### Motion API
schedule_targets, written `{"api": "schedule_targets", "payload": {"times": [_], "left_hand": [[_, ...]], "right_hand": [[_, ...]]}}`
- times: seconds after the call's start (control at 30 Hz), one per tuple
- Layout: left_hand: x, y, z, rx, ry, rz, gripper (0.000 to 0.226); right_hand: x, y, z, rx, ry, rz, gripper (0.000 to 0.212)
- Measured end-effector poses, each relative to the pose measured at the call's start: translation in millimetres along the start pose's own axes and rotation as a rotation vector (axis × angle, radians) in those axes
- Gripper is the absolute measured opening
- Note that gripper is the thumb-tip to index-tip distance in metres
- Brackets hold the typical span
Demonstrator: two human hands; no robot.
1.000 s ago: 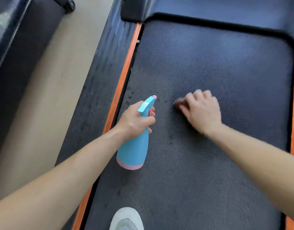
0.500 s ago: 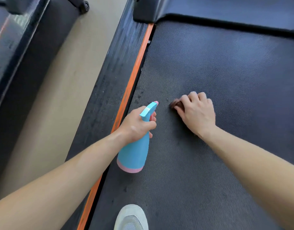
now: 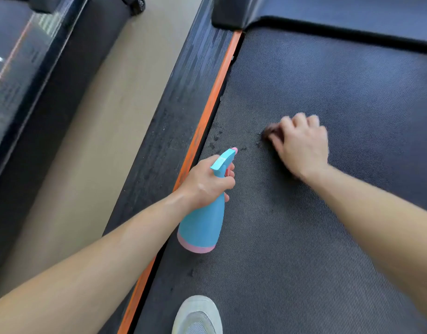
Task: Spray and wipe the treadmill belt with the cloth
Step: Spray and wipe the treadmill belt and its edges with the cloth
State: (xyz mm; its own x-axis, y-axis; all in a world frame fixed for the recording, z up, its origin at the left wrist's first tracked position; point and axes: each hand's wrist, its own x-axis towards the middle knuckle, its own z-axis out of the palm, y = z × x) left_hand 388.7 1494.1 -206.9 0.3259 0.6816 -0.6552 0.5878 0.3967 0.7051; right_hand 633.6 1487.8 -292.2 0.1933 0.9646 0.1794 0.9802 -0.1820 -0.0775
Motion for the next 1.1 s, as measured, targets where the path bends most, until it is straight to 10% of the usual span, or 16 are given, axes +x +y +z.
{"api": "schedule_targets", "payload": {"times": [0.13,0.37,0.6,0.83,1.1], "left_hand": [[4,4,-5,0.016,0.012,0.015,0.044],[9,8,-17,-0.017,0.059,0.027,0.056],[7,4,-21,-0.003,0.062,0.016,0.048],[2,0,-18,0.031,0.063,0.000,0.037],[-11,-9,-3,0.145,0.007,-0.038,0.015]], "right_hand": [[28,-3,3,-0.015,-0.058,0.083,0.042],[-71,-25,-4,0.097,-0.031,-0.489,0.034],[35,-27,9,0.009,-0.027,0.019,0.040],[-96,-37,-4,0.112,-0.056,-0.410,0.033],[-124,-38,-9,0.079,-0.065,-0.234,0.034]]}}
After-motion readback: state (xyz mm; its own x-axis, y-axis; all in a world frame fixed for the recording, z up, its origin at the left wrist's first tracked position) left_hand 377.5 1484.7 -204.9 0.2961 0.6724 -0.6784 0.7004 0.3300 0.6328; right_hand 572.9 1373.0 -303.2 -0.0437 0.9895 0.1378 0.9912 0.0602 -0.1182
